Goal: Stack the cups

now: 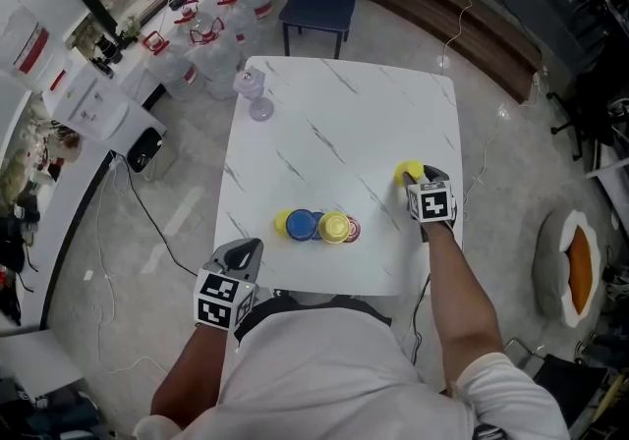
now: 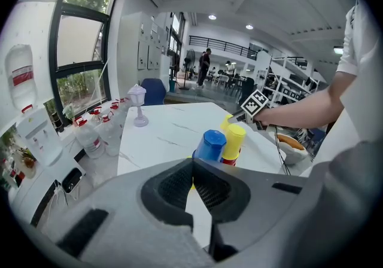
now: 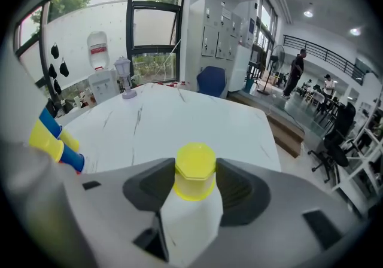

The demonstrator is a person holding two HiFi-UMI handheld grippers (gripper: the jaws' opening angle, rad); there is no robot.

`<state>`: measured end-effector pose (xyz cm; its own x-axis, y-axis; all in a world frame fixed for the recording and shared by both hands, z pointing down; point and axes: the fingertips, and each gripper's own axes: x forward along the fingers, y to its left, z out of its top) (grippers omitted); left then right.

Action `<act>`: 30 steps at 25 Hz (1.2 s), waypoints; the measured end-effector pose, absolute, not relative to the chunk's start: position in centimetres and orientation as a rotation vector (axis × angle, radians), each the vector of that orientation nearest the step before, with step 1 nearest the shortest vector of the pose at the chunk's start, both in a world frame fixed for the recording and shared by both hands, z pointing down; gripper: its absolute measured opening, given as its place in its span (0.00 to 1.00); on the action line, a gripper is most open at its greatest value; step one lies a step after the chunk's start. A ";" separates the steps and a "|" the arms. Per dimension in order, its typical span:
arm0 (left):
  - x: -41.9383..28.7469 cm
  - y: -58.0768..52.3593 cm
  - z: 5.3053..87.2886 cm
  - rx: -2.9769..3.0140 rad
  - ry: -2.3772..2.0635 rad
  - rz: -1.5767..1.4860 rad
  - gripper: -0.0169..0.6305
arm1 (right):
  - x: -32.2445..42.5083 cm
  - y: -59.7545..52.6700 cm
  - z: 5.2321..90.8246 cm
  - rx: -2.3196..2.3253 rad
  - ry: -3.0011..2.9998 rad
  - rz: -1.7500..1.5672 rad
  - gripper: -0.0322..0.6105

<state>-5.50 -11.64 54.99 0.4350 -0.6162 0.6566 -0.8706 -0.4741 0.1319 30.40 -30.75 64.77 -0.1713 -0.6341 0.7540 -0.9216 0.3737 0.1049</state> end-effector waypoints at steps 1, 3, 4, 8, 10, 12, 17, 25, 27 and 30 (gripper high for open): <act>-5.6 -11.6 55.0 2.237 -1.250 0.746 0.04 | 30.1 -30.7 64.4 1.348 -1.903 0.490 0.39; -5.7 -11.7 55.1 2.243 -1.241 0.743 0.04 | 29.2 -30.7 63.0 1.357 -1.933 0.467 0.39; -5.7 -11.7 55.0 2.248 -1.235 0.742 0.04 | 28.5 -30.7 62.0 1.361 -1.956 0.453 0.39; -5.6 -12.1 54.8 2.284 -1.206 0.735 0.04 | 25.1 -29.5 57.0 1.361 -2.065 0.402 0.39; -5.6 -12.4 54.7 2.309 -1.188 0.729 0.04 | 23.0 -28.3 54.2 1.342 -2.121 0.370 0.39; -5.4 -12.7 54.5 2.339 -1.169 0.720 0.04 | 21.0 -26.8 51.4 1.308 -2.170 0.328 0.39; -5.1 -13.1 53.7 2.410 -1.113 0.713 0.04 | 16.2 -21.9 46.6 1.180 -2.244 0.280 0.39; -4.3 -12.4 53.2 2.478 -1.034 0.705 0.04 | 9.7 -15.3 46.4 0.955 -2.254 0.252 0.39; -4.1 -12.1 53.1 2.488 -1.020 0.703 0.04 | 8.2 -14.7 46.9 0.921 -2.246 0.242 0.39; -4.2 -11.7 53.1 2.498 -1.011 0.699 0.04 | 6.9 -14.5 47.6 0.902 -2.230 0.243 0.39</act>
